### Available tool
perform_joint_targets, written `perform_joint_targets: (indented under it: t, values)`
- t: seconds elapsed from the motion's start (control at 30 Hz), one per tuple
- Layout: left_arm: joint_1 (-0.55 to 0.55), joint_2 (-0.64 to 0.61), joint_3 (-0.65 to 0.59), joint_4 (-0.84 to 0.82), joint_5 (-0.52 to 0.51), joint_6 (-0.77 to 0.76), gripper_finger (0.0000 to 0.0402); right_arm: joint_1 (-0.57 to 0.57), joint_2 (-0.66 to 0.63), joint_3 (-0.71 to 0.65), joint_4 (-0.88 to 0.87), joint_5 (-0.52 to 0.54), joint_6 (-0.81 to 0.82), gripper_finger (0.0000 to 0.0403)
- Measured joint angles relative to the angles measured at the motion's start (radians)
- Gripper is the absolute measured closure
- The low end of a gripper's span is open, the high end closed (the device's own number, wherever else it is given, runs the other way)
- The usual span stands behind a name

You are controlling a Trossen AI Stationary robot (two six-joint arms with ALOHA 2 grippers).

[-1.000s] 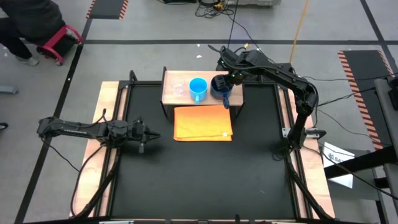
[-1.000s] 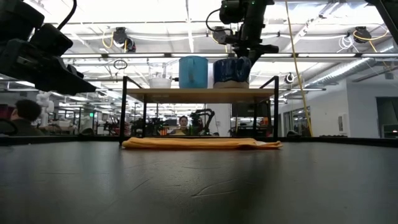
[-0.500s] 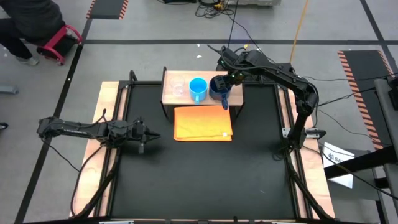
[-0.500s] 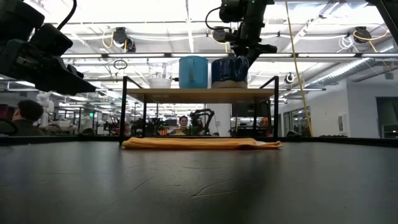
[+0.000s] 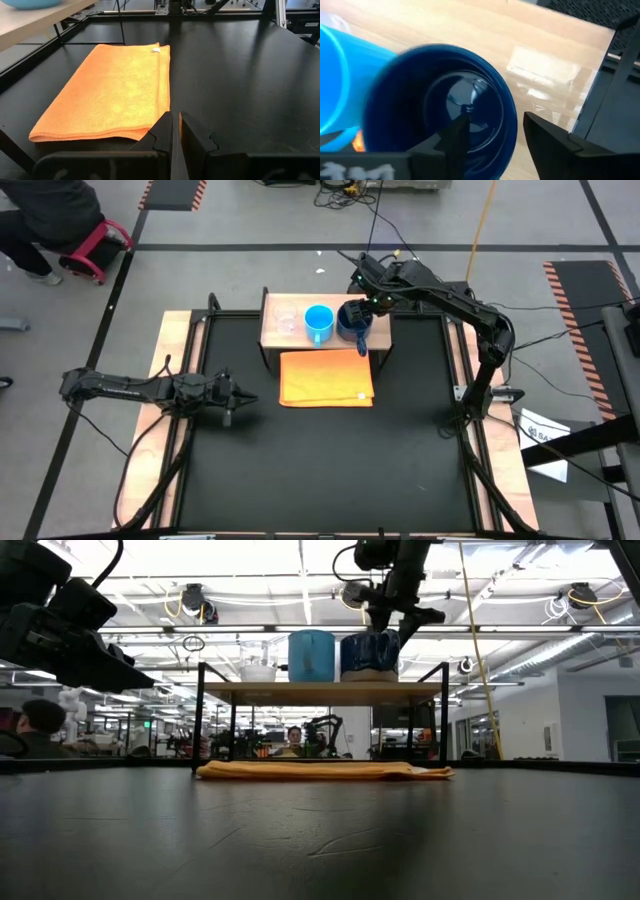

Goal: Stack small to large cups/mugs on shelf
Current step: Return to Home Position

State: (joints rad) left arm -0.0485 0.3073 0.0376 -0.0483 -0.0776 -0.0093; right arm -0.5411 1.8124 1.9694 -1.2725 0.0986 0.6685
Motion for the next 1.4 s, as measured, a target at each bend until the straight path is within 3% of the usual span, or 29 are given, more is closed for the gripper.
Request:
perform_joint_targets:
  t: [0.23, 0.57, 0.73, 0.87, 0.93, 1.13, 1.4]
  values:
    - [0.0, 0.0, 0.0, 0.0, 0.0, 0.0, 0.0364, 0.0, -0.074, 0.0, 0.036, 0.0, -0.007, 0.0216]
    - [0.0, 0.0, 0.0, 0.0, 0.0, 0.002, 0.0364, 0.001, -0.295, 0.0, 0.025, 0.004, -0.09, 0.0222]
    - [0.0, 0.0, 0.0, 0.0, 0.0, 0.008, 0.0364, 0.042, -0.391, 0.0, -0.003, 0.005, -0.17, 0.0278]
    - [0.0, 0.0, 0.0, 0.003, -0.001, 0.007, 0.0364, 0.116, -0.442, -0.015, -0.021, 0.013, -0.287, 0.0367]
    - [0.0, 0.0, -0.001, 0.005, -0.001, 0.007, 0.0364, 0.156, -0.474, -0.053, -0.004, 0.016, -0.342, 0.0393]
    - [0.0, 0.0, -0.001, 0.007, -0.001, 0.007, 0.0364, 0.221, -0.612, -0.246, 0.062, 0.085, -0.378, 0.04]
    - [0.0, 0.0, -0.003, 0.02, -0.002, 0.007, 0.0364, 0.223, -0.896, -0.56, 0.146, 0.045, -0.434, 0.0402]
